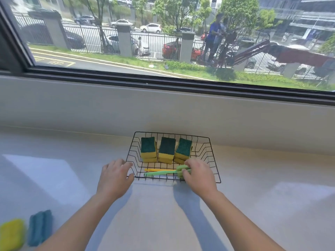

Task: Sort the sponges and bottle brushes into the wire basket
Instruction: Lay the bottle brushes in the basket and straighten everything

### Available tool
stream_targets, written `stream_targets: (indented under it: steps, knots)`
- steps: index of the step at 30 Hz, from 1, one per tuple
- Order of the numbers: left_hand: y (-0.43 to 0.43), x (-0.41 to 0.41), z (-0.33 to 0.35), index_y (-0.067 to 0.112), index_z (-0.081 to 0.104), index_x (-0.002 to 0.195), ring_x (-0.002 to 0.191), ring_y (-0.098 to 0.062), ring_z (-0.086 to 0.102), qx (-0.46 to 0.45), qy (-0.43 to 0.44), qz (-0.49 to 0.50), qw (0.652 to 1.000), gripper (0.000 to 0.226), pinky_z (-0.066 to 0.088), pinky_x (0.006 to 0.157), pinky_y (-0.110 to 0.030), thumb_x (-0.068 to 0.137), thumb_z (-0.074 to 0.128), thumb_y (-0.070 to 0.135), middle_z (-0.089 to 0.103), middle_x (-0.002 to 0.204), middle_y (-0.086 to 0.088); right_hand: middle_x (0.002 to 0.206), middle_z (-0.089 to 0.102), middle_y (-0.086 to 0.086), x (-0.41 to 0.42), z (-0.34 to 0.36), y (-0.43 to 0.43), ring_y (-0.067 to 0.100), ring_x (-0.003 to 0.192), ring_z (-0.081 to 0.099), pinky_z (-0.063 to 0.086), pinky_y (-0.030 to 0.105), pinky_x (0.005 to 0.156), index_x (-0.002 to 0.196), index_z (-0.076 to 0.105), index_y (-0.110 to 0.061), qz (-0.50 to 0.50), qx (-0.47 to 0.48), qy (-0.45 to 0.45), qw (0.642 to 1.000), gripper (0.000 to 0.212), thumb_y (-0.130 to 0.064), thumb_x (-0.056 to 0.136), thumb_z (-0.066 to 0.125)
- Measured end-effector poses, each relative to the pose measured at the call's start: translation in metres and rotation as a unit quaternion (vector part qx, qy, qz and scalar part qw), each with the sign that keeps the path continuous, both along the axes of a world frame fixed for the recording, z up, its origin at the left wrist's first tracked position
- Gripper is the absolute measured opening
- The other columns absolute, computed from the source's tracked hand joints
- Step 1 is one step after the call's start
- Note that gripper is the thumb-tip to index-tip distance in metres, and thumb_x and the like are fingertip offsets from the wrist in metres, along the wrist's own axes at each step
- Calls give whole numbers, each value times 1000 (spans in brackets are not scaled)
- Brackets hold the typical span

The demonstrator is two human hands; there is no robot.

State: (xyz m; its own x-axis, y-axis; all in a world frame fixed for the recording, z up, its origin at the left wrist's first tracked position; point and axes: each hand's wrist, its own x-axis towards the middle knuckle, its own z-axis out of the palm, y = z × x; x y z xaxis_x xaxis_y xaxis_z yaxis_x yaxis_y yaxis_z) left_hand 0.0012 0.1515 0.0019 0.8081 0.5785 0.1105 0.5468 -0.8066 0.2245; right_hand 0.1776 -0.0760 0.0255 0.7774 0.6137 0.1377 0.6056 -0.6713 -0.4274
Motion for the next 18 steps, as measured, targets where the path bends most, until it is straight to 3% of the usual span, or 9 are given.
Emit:
stream_targets:
  steps: [8, 14, 18]
  knots:
    - [2, -93, 10, 24, 64, 124, 109, -24, 55, 8, -30, 84, 996, 36, 41, 94, -40, 91, 58, 35, 62, 114, 0, 104, 61, -4, -59, 10, 42, 19, 100, 55, 45, 32, 74, 113, 64, -20, 111, 2, -28, 993, 26, -35, 94, 55]
    - [10, -177, 4, 21, 69, 118, 99, -30, 60, 11, -14, 162, 987, 34, 45, 83, -41, 87, 65, 33, 66, 108, -4, 116, 65, -3, -130, 2, 91, 20, 113, 56, 47, 34, 89, 121, 64, -20, 209, -1, 3, 978, 31, -34, 94, 55]
    - [12, -225, -2, 24, 68, 117, 98, -28, 60, -4, 5, 215, 977, 32, 44, 80, -40, 87, 63, 34, 66, 106, -3, 118, 64, 0, -178, -8, 117, 22, 112, 56, 48, 35, 86, 125, 61, -20, 261, -28, 38, 964, 34, -34, 95, 53]
